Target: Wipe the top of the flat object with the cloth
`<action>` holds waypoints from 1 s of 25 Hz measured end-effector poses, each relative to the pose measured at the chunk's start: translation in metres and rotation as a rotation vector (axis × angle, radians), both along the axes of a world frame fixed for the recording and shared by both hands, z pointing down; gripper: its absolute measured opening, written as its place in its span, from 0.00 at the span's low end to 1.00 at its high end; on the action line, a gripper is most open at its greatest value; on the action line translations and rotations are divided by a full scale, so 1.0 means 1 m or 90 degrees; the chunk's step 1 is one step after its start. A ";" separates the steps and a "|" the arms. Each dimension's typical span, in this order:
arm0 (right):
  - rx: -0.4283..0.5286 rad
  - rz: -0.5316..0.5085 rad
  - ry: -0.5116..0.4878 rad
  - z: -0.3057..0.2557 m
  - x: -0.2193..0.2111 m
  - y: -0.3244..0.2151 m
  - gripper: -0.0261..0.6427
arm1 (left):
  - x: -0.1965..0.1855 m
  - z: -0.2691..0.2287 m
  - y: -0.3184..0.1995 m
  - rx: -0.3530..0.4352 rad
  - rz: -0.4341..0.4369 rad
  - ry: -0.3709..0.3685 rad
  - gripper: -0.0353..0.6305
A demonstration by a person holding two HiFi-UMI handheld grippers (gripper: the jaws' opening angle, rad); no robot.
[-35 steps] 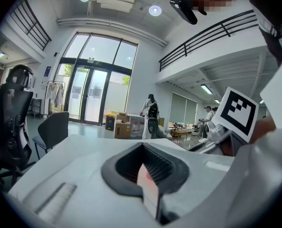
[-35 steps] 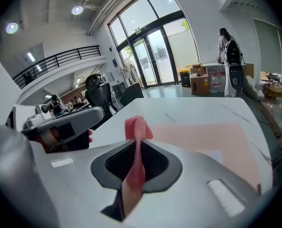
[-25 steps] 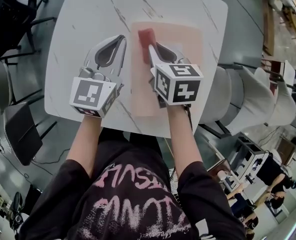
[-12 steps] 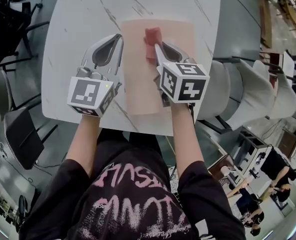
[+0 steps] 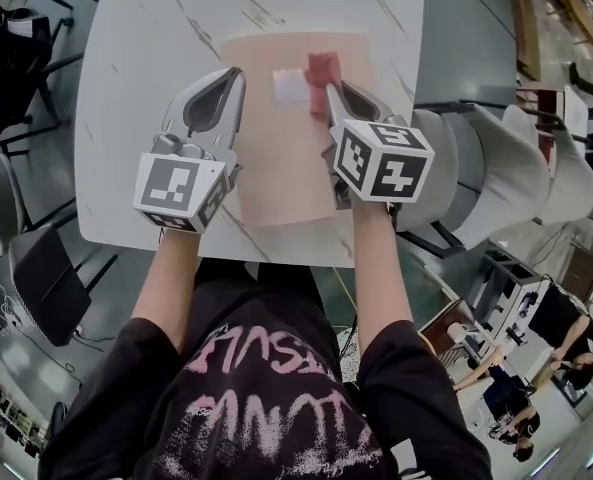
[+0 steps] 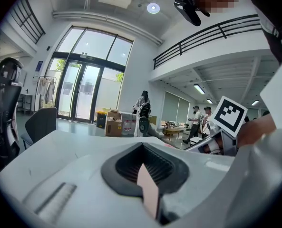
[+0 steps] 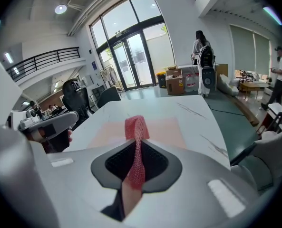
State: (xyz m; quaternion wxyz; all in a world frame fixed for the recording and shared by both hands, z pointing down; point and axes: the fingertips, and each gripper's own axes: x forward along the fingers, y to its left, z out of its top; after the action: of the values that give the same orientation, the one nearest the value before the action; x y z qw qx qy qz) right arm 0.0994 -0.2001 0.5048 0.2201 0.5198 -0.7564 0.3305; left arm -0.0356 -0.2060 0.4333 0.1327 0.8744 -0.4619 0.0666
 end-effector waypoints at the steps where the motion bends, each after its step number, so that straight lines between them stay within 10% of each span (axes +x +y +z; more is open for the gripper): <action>1: 0.000 0.004 0.001 0.000 0.004 0.000 0.12 | 0.003 0.000 0.000 -0.001 0.003 0.000 0.05; 25: 0.005 0.080 0.037 0.004 0.080 0.011 0.12 | 0.036 -0.003 0.004 0.004 0.030 0.003 0.05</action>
State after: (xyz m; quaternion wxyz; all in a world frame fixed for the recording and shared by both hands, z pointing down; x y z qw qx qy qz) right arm 0.1797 -0.1892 0.5089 0.2184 0.5762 -0.7172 0.3254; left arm 0.0003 -0.2022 0.4308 0.1294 0.8858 -0.4407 0.0666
